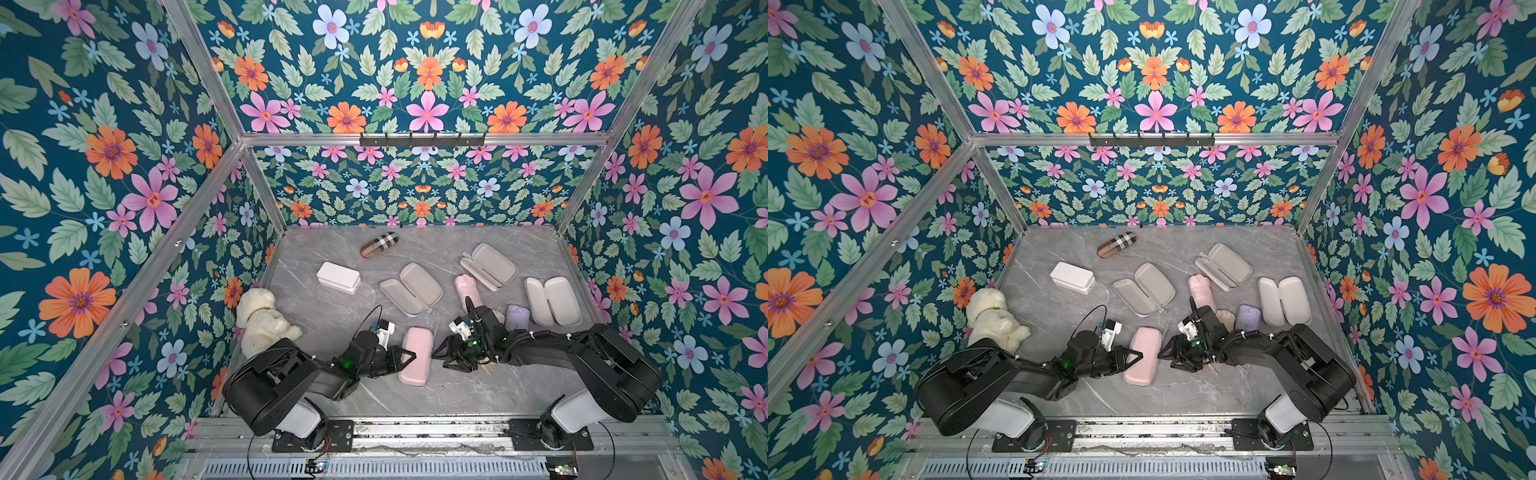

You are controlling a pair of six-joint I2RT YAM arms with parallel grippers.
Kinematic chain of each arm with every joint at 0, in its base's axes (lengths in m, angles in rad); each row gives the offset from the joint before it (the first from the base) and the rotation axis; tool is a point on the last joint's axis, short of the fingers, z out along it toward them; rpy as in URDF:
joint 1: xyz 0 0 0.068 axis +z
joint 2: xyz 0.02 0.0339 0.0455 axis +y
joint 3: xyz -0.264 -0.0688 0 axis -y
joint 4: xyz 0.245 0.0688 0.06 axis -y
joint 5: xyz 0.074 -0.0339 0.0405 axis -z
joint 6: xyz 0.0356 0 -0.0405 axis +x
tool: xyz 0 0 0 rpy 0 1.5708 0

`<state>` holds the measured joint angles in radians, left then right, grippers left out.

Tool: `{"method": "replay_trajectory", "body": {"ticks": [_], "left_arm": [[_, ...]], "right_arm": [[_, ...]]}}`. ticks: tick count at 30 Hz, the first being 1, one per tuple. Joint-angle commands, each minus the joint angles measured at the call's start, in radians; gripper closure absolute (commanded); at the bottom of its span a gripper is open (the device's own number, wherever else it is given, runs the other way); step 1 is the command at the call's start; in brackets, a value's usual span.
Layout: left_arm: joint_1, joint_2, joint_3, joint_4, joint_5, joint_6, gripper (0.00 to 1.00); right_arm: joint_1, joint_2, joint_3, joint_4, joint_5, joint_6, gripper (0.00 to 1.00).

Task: Put umbrellas into zippered umbrella sleeves
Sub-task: Pick up the umbrella sleeve at the center of the board.

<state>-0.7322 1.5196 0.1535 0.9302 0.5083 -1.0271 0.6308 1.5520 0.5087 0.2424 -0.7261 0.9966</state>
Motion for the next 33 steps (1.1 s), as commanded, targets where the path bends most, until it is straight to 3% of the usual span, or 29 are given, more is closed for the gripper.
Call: {"method": "replay_trajectory", "body": {"ticks": [1,5,10,13,18,20,24,29,33], "left_arm": [[0.007,0.053,-0.017,-0.001,0.029,-0.083,0.91],[0.008,0.110,-0.024,0.095,0.055,-0.139,0.95],[0.004,0.167,-0.037,0.253,0.073,-0.216,0.98],[0.004,0.185,-0.032,0.298,0.077,-0.234,0.98],[0.009,0.183,-0.025,0.323,0.090,-0.243,0.96],[0.023,0.158,-0.028,0.323,0.099,-0.244,0.89],[0.049,0.045,-0.024,0.223,0.107,-0.212,0.66],[0.064,-0.192,0.035,-0.212,0.054,-0.043,0.44],[0.112,-0.342,0.032,-0.375,0.020,0.030,0.28]], "right_arm": [[0.021,0.038,0.011,0.067,0.031,0.019,0.38],[0.039,0.154,0.022,0.198,0.027,0.065,0.39],[0.058,0.226,0.017,0.356,0.034,0.136,0.49],[0.062,0.230,0.011,0.424,0.033,0.159,0.60],[0.063,0.209,-0.013,0.484,0.045,0.169,0.90],[0.063,0.196,-0.020,0.498,0.047,0.166,0.99],[0.054,0.191,-0.034,0.527,0.045,0.171,1.00],[0.018,0.201,-0.063,0.610,0.009,0.193,1.00],[-0.001,0.170,-0.071,0.623,-0.031,0.195,1.00]]}}
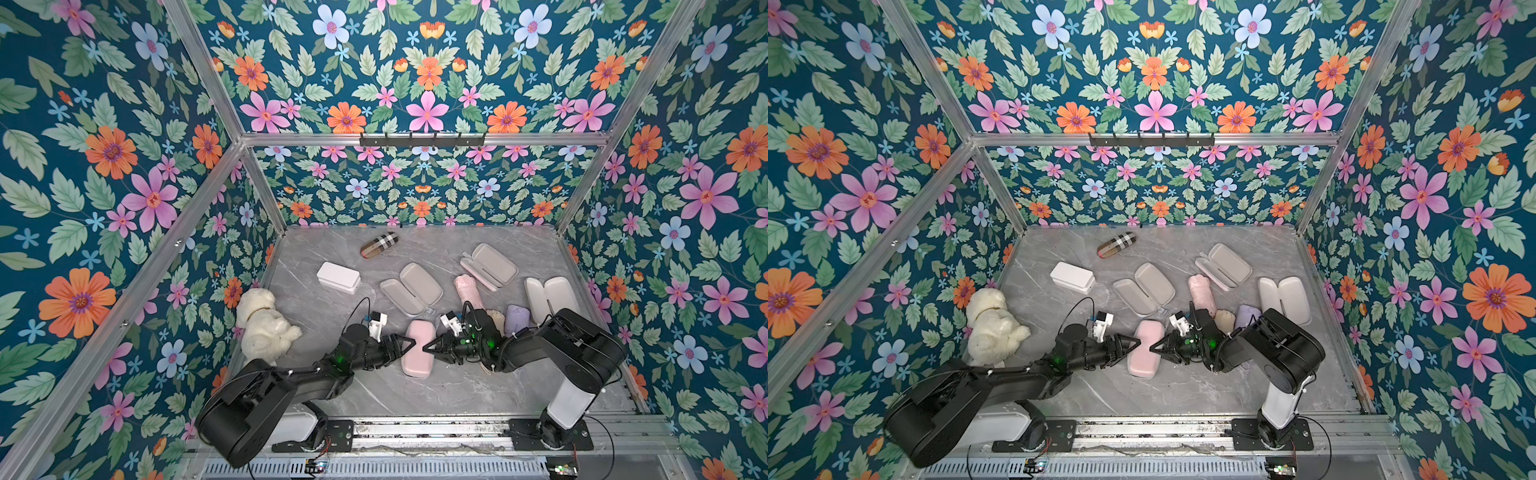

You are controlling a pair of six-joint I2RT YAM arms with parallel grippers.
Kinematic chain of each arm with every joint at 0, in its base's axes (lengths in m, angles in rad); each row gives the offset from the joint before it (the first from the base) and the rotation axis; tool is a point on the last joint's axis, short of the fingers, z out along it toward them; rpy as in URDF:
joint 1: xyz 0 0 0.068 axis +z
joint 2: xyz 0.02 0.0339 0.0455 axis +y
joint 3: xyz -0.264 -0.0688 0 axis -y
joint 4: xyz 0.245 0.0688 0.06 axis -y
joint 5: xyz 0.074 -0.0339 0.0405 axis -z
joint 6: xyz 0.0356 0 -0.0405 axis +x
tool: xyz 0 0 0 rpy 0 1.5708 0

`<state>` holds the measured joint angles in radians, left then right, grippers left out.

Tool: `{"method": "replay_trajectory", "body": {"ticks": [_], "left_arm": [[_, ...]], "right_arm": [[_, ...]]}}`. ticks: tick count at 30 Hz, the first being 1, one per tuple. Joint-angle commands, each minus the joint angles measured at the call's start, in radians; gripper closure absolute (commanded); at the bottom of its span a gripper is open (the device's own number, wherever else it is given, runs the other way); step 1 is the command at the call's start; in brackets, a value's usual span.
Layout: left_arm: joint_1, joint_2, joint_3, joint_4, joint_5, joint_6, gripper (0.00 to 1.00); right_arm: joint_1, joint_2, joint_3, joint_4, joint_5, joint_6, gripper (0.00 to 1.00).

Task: Put umbrellas into zippered umbrella sleeves
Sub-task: Pick up the umbrella sleeve at the center of the board.

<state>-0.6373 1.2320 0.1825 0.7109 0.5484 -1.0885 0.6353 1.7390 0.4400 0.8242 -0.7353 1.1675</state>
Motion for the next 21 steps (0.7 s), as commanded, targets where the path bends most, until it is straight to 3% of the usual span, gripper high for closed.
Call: {"method": "replay_trajectory", "body": {"ticks": [1,6,14,21], "left_arm": [[0.021,-0.076,0.003,-0.185,-0.033,0.105,0.23],[0.029,-0.104,0.015,-0.227,-0.042,0.145,0.18],[0.016,-0.089,0.070,-0.045,0.015,0.122,0.16],[0.016,-0.012,0.102,0.075,0.062,0.105,0.19]], "right_arm": [[-0.006,-0.036,-0.001,0.035,-0.033,0.023,1.00],[-0.011,-0.192,0.016,-0.174,-0.040,-0.055,1.00],[-0.006,-0.350,0.127,-0.456,-0.097,-0.163,1.00],[0.032,-0.391,0.193,-0.467,-0.173,-0.160,1.00]]}}
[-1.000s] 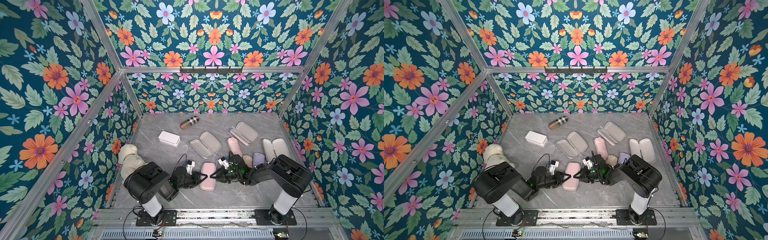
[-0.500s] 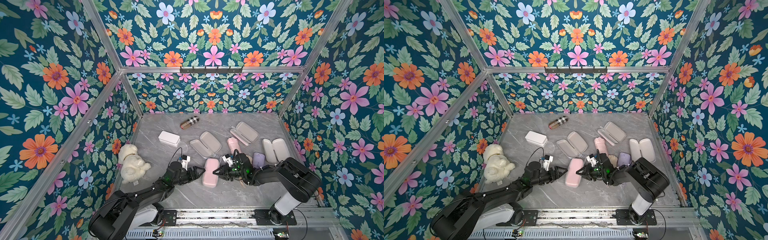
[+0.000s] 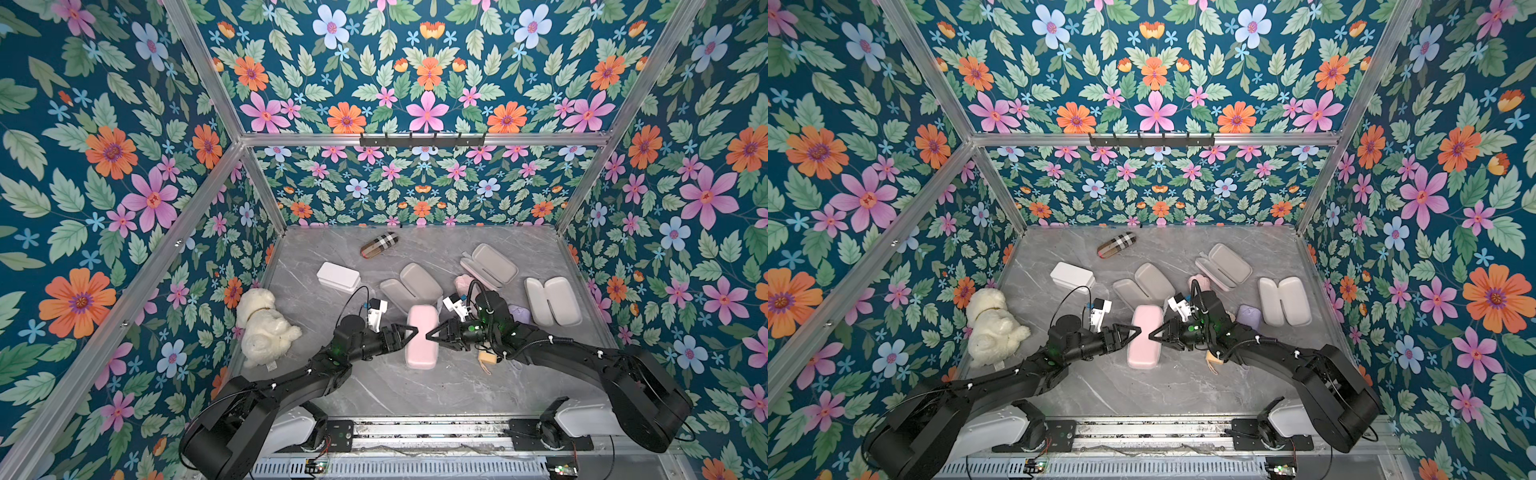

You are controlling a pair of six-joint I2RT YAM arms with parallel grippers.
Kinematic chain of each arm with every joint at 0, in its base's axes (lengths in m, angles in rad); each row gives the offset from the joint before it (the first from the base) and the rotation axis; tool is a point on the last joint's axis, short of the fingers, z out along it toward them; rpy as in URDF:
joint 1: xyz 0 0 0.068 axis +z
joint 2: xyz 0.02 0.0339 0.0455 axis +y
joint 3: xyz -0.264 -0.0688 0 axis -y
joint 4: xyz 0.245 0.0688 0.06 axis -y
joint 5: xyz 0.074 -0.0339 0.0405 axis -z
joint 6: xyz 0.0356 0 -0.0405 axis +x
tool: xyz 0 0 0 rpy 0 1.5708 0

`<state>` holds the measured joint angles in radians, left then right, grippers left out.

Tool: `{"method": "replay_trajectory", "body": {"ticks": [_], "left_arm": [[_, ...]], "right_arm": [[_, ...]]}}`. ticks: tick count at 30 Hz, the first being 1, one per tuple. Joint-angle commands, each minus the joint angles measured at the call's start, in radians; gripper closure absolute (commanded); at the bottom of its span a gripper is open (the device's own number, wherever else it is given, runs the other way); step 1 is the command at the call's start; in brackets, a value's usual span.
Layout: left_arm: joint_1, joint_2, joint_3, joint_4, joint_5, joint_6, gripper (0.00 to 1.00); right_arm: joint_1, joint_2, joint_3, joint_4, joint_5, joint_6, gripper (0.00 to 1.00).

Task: Put umbrellas into zippered umbrella sleeves
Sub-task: Pick up the umbrella sleeve at the center of the board.

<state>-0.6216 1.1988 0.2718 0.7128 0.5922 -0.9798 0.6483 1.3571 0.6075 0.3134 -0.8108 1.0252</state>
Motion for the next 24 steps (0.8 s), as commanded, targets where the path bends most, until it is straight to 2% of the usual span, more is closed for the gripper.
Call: {"method": "replay_trajectory", "body": {"ticks": [1,5,8,9,11,12,14,16,17,19,20,22,24], "left_arm": [[0.002,0.034,0.022,0.092,0.024,-0.010,0.20],[0.002,0.079,0.050,0.154,0.041,-0.028,0.27],[0.007,0.096,0.054,0.181,0.052,-0.040,0.41],[0.012,0.094,0.055,0.182,0.055,-0.042,0.47],[0.030,0.083,0.056,0.170,0.067,-0.034,0.64],[0.039,0.076,0.061,0.154,0.073,-0.026,0.69],[0.065,0.052,0.076,0.095,0.087,0.010,0.77],[0.084,0.029,0.094,0.033,0.097,0.059,0.80],[0.090,0.021,0.107,0.004,0.104,0.082,0.80],[0.094,0.017,0.136,-0.049,0.125,0.133,0.80],[0.094,0.022,0.153,-0.076,0.135,0.156,0.80],[0.094,0.035,0.179,-0.094,0.159,0.174,0.80],[0.094,0.047,0.199,-0.096,0.186,0.176,0.80]], "right_arm": [[0.031,-0.006,0.037,0.040,-0.108,-0.023,1.00],[0.045,-0.001,0.046,0.042,-0.106,-0.027,1.00],[0.043,0.009,0.046,0.042,-0.103,-0.026,1.00],[0.043,0.009,0.043,0.041,-0.105,-0.027,0.96],[0.027,0.002,0.033,0.033,-0.116,-0.032,0.76],[0.013,-0.010,0.026,0.028,-0.122,-0.036,0.70],[-0.044,-0.053,0.013,-0.035,-0.140,-0.076,0.61],[-0.108,-0.109,0.016,-0.178,-0.113,-0.178,0.58],[-0.128,-0.141,0.028,-0.292,-0.051,-0.260,0.58],[-0.124,-0.182,0.060,-0.496,0.177,-0.449,0.58],[-0.109,-0.198,0.058,-0.528,0.285,-0.503,0.58],[-0.050,-0.233,0.033,-0.507,0.499,-0.581,0.58],[0.059,-0.275,-0.012,-0.411,0.699,-0.688,0.58]]}}
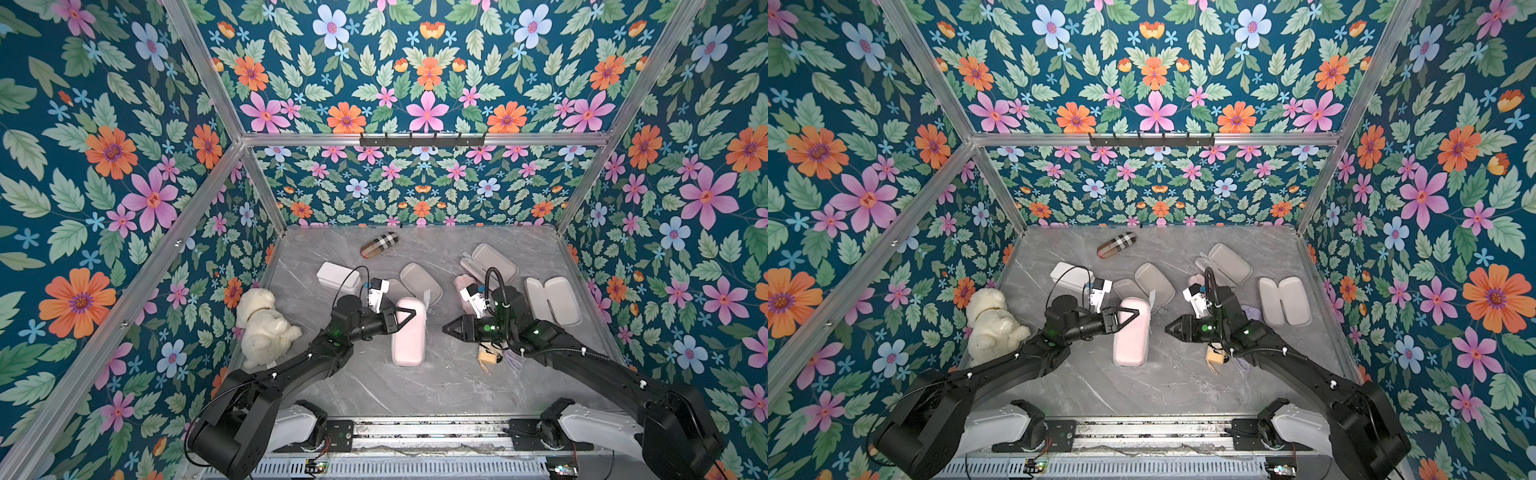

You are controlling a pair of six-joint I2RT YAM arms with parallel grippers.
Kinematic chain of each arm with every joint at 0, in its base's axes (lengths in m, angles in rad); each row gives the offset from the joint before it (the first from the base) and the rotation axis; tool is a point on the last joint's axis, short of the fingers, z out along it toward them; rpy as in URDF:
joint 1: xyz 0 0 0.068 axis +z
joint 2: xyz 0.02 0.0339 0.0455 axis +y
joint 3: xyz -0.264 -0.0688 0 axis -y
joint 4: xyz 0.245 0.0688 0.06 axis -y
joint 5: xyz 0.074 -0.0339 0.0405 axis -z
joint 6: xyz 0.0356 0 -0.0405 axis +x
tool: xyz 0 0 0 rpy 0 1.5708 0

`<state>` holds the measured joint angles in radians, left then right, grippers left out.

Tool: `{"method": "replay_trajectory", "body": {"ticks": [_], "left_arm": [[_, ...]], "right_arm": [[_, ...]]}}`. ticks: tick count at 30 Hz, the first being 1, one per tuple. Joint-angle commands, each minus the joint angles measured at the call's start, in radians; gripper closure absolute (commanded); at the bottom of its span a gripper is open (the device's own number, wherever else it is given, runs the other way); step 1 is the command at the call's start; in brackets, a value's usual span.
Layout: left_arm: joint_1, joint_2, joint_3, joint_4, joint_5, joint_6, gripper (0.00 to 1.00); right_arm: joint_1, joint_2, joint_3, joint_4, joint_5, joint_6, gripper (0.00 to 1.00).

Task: Put umbrellas into zippered umbrella sleeves
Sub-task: Pick up the umbrella sleeve at the center of the board, then zip the zipper on the umbrella sleeve.

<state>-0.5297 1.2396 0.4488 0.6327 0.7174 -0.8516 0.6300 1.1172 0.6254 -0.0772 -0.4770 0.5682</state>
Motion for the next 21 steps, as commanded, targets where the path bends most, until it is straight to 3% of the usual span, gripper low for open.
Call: {"method": "replay_trajectory", "body": {"ticks": [1,4,7,11,21], "left_arm": [[0.002,0.008,0.030,-0.016,0.072,0.049,0.80],[0.001,0.004,0.047,-0.026,0.090,0.050,0.80],[0.000,-0.001,0.051,-0.028,0.099,0.045,0.79],[-0.004,-0.007,0.050,-0.030,0.101,0.044,0.80],[-0.015,-0.018,0.037,-0.033,0.088,0.043,0.80]], "right_arm": [[0.134,-0.054,-0.059,0.050,0.456,-0.298,0.58],[0.229,-0.079,-0.124,0.237,0.562,-0.474,0.58],[0.254,-0.066,-0.138,0.343,0.557,-0.558,0.60],[0.283,0.001,-0.102,0.381,0.518,-0.617,0.62],[0.330,0.152,-0.001,0.395,0.552,-0.648,0.65]]}}
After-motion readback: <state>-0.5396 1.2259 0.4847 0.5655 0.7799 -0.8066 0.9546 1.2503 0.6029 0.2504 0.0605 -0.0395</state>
